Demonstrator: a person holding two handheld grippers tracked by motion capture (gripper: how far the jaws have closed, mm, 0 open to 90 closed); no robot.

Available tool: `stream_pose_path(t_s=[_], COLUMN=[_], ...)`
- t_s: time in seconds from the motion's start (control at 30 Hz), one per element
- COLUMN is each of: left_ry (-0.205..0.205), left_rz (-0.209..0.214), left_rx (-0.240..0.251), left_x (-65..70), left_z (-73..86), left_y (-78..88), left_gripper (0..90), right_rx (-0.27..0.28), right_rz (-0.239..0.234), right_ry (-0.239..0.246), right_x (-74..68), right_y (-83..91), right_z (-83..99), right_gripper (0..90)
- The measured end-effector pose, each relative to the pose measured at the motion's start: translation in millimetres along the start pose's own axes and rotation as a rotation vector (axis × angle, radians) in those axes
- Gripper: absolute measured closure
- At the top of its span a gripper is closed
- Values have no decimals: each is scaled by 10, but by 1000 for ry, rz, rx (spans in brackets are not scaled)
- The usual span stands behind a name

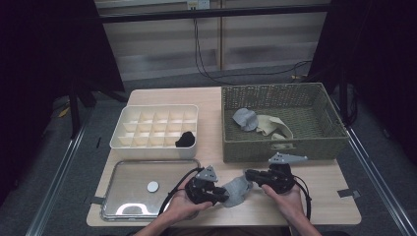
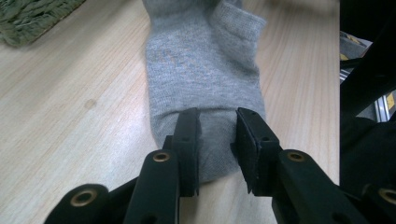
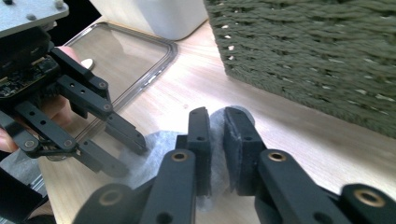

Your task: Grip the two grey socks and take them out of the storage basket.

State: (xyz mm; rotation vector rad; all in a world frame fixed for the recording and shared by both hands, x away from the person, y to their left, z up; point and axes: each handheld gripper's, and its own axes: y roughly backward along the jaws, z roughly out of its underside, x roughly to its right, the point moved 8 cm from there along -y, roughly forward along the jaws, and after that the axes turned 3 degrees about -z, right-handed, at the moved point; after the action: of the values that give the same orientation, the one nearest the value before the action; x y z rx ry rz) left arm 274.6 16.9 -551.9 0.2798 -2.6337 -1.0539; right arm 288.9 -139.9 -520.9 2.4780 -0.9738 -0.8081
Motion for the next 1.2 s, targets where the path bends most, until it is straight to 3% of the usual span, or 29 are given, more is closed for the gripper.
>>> stream_pose_path(t_s=[0.1, 0.17, 0.3, 0.33, 0.4, 0.5, 0.57, 0.67, 0.77, 0.97, 1.2], left_ry=[9, 9, -3, 7, 4, 11, 38, 10, 8, 33, 51], left_rz=[-26, -9, -25, -24, -31, -26, 3, 5, -12, -59, -66], left_rx=[-1, 10, -8, 14, 13, 19, 47, 44, 0, 8, 24], left_x=[-13, -15, -60, -59, -68, -57, 28, 127, 60, -88, -130], left_z=[6, 6, 19, 7, 6, -4, -33, -26, 28, 42, 33], left_y=[14, 16, 54, 55, 82, 129, 163, 122, 58, 97, 74], left_gripper=[702, 702, 699, 699, 701, 714, 717, 725, 725, 710, 719], right_rx=[4, 5, 22, 27, 20, -26, -57, -104, -150, -181, -220], right_rz=[2, 1, 16, 18, 13, 1, -9, -22, -14, -16, 2], right_ry=[-7, -7, -3, -5, -10, -3, 6, 13, 23, 32, 61], right_x=[7, 6, 13, 19, 24, 15, -5, -19, -12, -35, -69], right_y=[19, 26, 65, 78, 82, 12, -34, -99, -138, -114, -105], right_z=[1, -3, -27, -34, -24, 47, 90, 159, 240, 312, 402], right_gripper=[792, 792, 790, 792, 795, 810, 820, 841, 848, 839, 845])
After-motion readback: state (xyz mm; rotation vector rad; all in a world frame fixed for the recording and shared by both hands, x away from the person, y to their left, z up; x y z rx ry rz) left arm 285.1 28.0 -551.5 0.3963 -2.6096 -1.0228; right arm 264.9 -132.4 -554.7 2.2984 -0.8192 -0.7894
